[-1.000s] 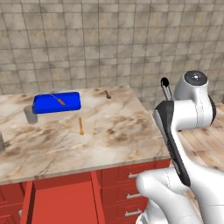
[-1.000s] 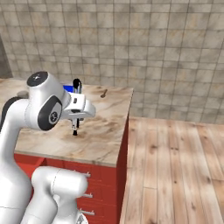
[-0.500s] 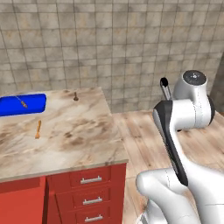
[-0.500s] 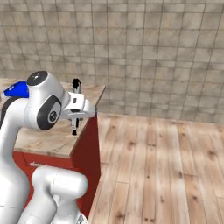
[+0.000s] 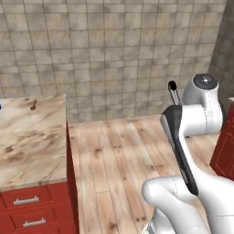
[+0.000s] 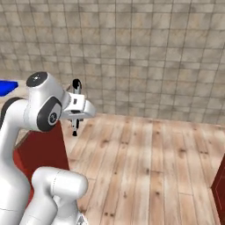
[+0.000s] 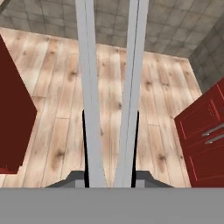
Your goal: Take the tongs from the drawer on the left and place them on the dining counter next to the tray containing the kebab skewer.
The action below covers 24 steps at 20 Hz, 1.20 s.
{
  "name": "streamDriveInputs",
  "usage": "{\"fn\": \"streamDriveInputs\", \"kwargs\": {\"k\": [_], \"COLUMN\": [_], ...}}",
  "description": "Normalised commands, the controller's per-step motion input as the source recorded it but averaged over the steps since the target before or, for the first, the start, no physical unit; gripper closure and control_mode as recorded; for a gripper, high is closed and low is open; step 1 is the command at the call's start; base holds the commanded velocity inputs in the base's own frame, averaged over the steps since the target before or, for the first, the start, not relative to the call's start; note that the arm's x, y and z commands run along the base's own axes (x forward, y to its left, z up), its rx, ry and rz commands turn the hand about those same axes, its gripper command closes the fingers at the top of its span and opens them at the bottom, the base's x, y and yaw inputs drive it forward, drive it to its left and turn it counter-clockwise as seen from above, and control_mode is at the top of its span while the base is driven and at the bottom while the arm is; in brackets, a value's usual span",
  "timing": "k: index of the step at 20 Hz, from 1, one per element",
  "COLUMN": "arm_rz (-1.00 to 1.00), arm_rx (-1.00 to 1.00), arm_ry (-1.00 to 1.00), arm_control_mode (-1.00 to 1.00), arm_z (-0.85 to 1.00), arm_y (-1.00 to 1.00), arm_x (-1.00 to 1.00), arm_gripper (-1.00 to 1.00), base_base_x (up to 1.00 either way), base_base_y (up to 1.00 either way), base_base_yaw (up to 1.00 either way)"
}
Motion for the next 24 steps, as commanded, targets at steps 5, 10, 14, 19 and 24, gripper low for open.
{"fn": "streamDriveInputs", "kwargs": {"k": [5,10,14,19,24], "arm_rz": [0.00,0.00,0.00,0.00,0.00], "arm_rx": [0.00,0.00,0.00,0.00,0.00], "arm_ry": [0.00,0.00,0.00,0.00,0.00], "arm_control_mode": [1.00,1.00,1.00,1.00,1.00], "arm_z": [0.00,0.00,0.00,0.00,0.00], "arm_y": [0.00,0.00,0.00,0.00,0.00], "arm_x": [0.00,0.00,0.00,0.00,0.00], "arm_gripper": [1.00,1.00,1.00,1.00,1.00], "base_base_x": [1.00,1.00,1.00,1.00,1.00], "base_base_y": [-0.78,-0.33,-0.10,-0.02,-0.01], "base_base_yaw": [0.00,0.01,0.09,0.14,0.18]}}
